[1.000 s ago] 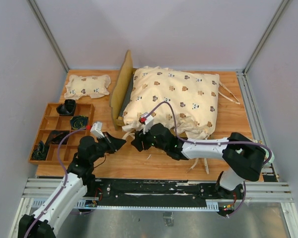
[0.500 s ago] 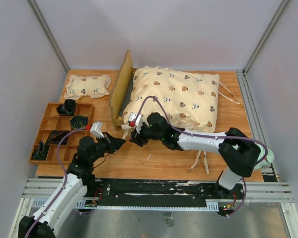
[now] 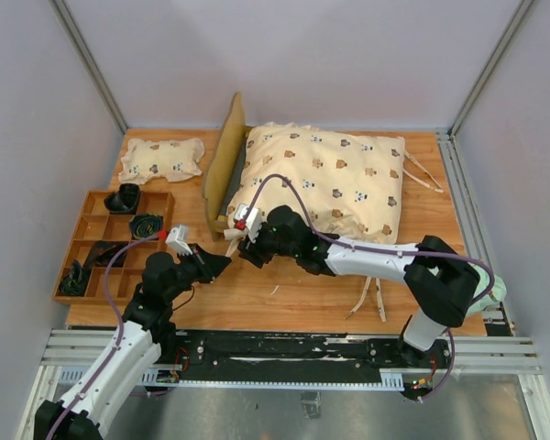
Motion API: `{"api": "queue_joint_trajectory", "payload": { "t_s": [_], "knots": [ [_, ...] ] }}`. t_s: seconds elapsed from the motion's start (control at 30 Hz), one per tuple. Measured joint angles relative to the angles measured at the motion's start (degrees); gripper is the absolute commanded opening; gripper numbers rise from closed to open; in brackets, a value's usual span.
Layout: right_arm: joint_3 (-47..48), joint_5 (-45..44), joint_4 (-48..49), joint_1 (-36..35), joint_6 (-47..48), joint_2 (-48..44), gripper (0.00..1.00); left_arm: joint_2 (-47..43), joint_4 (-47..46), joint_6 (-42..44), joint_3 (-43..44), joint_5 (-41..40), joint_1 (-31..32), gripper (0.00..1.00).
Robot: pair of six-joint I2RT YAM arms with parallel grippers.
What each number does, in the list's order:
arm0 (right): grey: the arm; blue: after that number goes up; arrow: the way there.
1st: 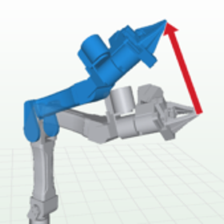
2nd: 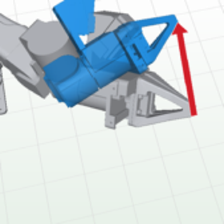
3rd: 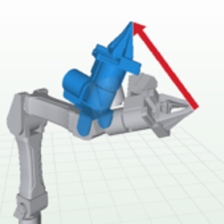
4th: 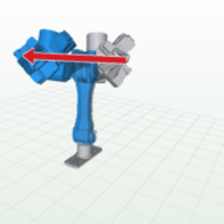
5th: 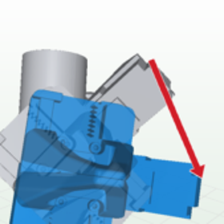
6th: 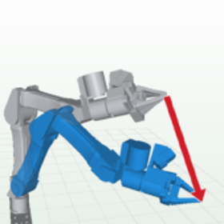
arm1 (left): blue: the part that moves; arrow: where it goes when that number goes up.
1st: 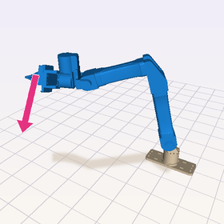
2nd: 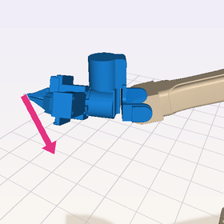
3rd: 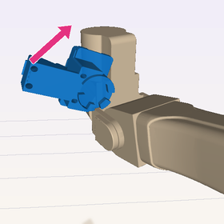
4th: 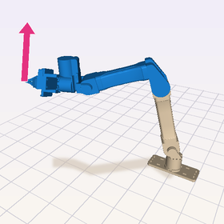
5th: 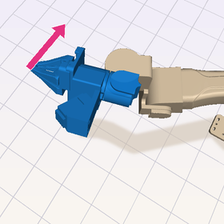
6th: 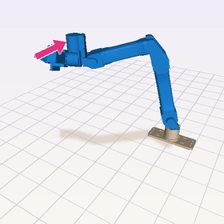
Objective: Set up the pet bed
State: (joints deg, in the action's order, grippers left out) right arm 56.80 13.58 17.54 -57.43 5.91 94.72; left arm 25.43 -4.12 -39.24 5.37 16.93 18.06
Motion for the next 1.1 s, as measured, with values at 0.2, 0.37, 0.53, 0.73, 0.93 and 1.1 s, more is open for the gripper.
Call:
{"api": "queue_joint_trajectory", "payload": {
  "t_s": [0.2,0.37,0.53,0.73,0.93,1.1],
  "knots": [
    [0.0,-3.39,0.59,-0.85,-0.55,0.0,0.48,-0.04,0.0,0.31,0.0,-0.11,0.0,0.0],
    [0.35,-5.99,-1.07,-1.38,-0.26,-0.24,0.52,-0.04,0.22,0.46,0.02,-0.13,0.0,0.0],
    [0.46,-7.02,-5.05,-1.75,-0.31,-3.89,0.52,-0.17,0.83,0.46,0.11,-0.17,0.0,0.0],
    [0.44,-4.66,-3.72,-1.79,2.21,-5.31,0.49,-0.17,0.87,0.46,0.11,-0.13,0.0,0.0],
    [1.9,-2.36,-3.72,-1.86,5.68,-0.48,0.47,-0.55,0.9,0.46,0.11,-0.13,0.0,0.0],
    [2.49,-1.27,-3.69,-1.86,7.43,1.79,0.44,-0.59,0.9,0.46,0.11,-0.07,0.0,0.0]
  ]
}}
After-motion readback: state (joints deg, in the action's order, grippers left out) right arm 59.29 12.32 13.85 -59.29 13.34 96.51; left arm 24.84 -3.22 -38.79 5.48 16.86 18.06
